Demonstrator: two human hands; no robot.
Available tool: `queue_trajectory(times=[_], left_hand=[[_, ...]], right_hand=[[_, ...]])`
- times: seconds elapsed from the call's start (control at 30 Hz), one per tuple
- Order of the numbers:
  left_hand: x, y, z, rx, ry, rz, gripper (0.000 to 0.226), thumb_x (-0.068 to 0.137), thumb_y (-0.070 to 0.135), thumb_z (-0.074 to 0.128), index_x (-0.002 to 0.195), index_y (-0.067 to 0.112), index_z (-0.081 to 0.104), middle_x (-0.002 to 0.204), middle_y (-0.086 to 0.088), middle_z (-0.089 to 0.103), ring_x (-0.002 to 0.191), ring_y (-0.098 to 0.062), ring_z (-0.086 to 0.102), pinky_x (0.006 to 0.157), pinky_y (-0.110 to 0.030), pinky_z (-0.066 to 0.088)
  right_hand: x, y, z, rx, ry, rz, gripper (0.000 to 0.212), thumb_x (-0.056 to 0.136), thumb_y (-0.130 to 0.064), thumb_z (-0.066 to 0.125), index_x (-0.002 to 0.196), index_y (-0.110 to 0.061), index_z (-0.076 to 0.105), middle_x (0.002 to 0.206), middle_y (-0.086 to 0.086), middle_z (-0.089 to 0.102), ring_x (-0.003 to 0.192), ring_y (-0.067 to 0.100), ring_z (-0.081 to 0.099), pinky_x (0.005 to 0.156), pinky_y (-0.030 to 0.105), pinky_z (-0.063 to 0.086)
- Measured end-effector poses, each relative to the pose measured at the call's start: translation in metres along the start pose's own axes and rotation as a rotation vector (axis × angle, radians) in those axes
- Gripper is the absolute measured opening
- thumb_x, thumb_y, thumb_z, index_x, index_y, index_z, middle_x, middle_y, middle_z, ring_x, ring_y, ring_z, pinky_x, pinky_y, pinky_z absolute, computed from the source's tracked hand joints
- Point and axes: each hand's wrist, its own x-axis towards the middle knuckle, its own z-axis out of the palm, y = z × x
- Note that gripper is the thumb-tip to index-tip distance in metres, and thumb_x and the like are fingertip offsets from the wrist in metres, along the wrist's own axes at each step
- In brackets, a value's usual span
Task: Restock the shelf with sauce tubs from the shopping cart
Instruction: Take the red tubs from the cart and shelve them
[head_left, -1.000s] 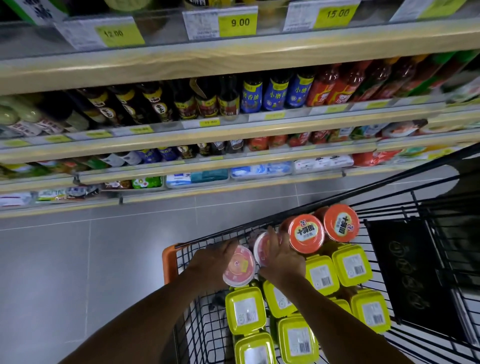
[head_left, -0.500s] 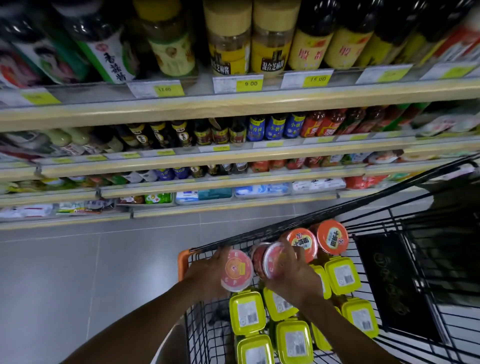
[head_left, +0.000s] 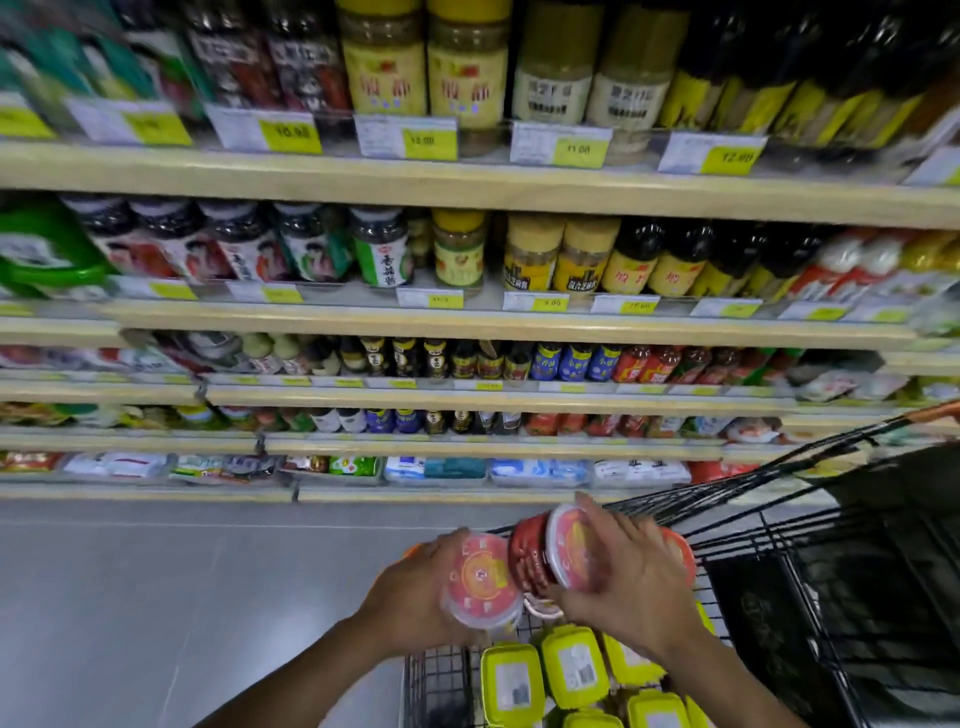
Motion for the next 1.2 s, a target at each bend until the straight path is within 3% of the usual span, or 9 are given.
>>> queue_trajectory(times=[0.07,0.13,0.2,0.33,0.53,0.63,0.9,1.0,1.2], left_hand=[[-0.015,0.002,-0.016,-0.018,0.047,0.028,0.141,0.043,0.101,0.055,0.160,0.033,0.017,0.156,0.014,0.036,0.143,-0.012,0.035,0.114,-0.025,0.033],[-0.030,0.002,-0.032,-0.129,0.095,0.078,0.128,0.045,0.094,0.068,0.154,0.041,0.027,0.144,0.022,0.045,0.133,-0.007,0.044,0.111,-0.031,0.042],[-0.049,-0.003,-0.046,-0.306,0.131,0.118,0.108,0.055,0.073,0.088,0.146,0.043,0.037,0.135,0.024,0.056,0.124,-0.004,0.056,0.102,-0.038,0.052],[-0.100,-0.020,-0.078,-0.440,0.235,0.136,0.099,0.066,0.048,0.095,0.146,0.036,0.038,0.135,0.015,0.061,0.123,-0.007,0.062,0.100,-0.044,0.054],[-0.193,-0.066,-0.121,-0.553,0.387,0.115,0.098,0.063,0.038,0.099,0.142,0.032,0.042,0.129,0.009,0.065,0.116,-0.009,0.066,0.097,-0.041,0.057],[-0.246,-0.094,-0.142,-0.581,0.469,0.091,0.090,0.062,0.031,0.099,0.136,0.034,0.047,0.124,0.007,0.068,0.111,-0.011,0.069,0.094,-0.041,0.059],[-0.382,-0.163,-0.190,-0.629,0.666,0.024,0.084,0.061,0.020,0.097,0.129,0.034,0.051,0.118,0.007,0.071,0.106,-0.010,0.071,0.087,-0.034,0.060],[-0.424,-0.179,-0.206,-0.624,0.727,0.000,0.082,0.061,0.019,0.095,0.128,0.035,0.050,0.116,0.011,0.071,0.104,-0.006,0.070,0.082,-0.027,0.058],[-0.472,-0.213,-0.230,-0.605,0.845,-0.055,0.084,0.060,0.021,0.095,0.128,0.039,0.049,0.114,0.013,0.072,0.102,-0.007,0.071,0.084,-0.035,0.061]], right_hand=[[-0.001,-0.025,-0.016,0.005,0.000,-0.057,0.113,0.054,-0.093,0.051,0.154,-0.048,0.022,0.139,-0.024,0.046,0.127,0.012,0.039,0.104,0.035,0.036],[-0.002,-0.052,-0.024,0.064,-0.004,-0.109,0.113,0.054,-0.090,0.058,0.153,-0.050,0.021,0.139,-0.025,0.043,0.130,0.009,0.043,0.107,0.035,0.038],[-0.004,-0.082,-0.030,0.113,0.003,-0.161,0.111,0.055,-0.083,0.066,0.152,-0.050,0.023,0.131,-0.028,0.040,0.123,0.006,0.049,0.100,0.030,0.043],[-0.013,-0.152,-0.034,0.135,-0.016,-0.274,0.105,0.060,-0.074,0.068,0.151,-0.050,0.021,0.127,-0.028,0.032,0.115,0.005,0.051,0.084,0.022,0.043],[-0.032,-0.258,-0.020,0.278,-0.032,-0.388,0.099,0.059,-0.065,0.079,0.140,-0.060,0.023,0.133,-0.025,0.033,0.119,0.003,0.048,0.095,0.031,0.051],[-0.044,-0.314,-0.004,0.448,-0.043,-0.383,0.104,0.051,-0.066,0.087,0.139,-0.052,0.033,0.140,-0.020,0.042,0.124,0.005,0.051,0.099,0.038,0.052],[-0.091,-0.458,0.036,0.866,-0.053,-0.487,0.097,0.040,-0.068,0.093,0.126,-0.043,0.056,0.121,-0.029,0.060,0.113,0.002,0.061,0.095,0.043,0.056],[-0.101,-0.505,0.047,0.862,-0.106,-0.575,0.094,0.045,-0.057,0.098,0.128,-0.049,0.054,0.124,-0.031,0.057,0.117,0.002,0.060,0.095,0.040,0.057],[-0.097,-0.572,0.054,0.837,-0.201,-0.693,0.095,0.050,-0.050,0.099,0.132,-0.051,0.051,0.133,-0.026,0.052,0.121,0.004,0.057,0.095,0.038,0.057]])
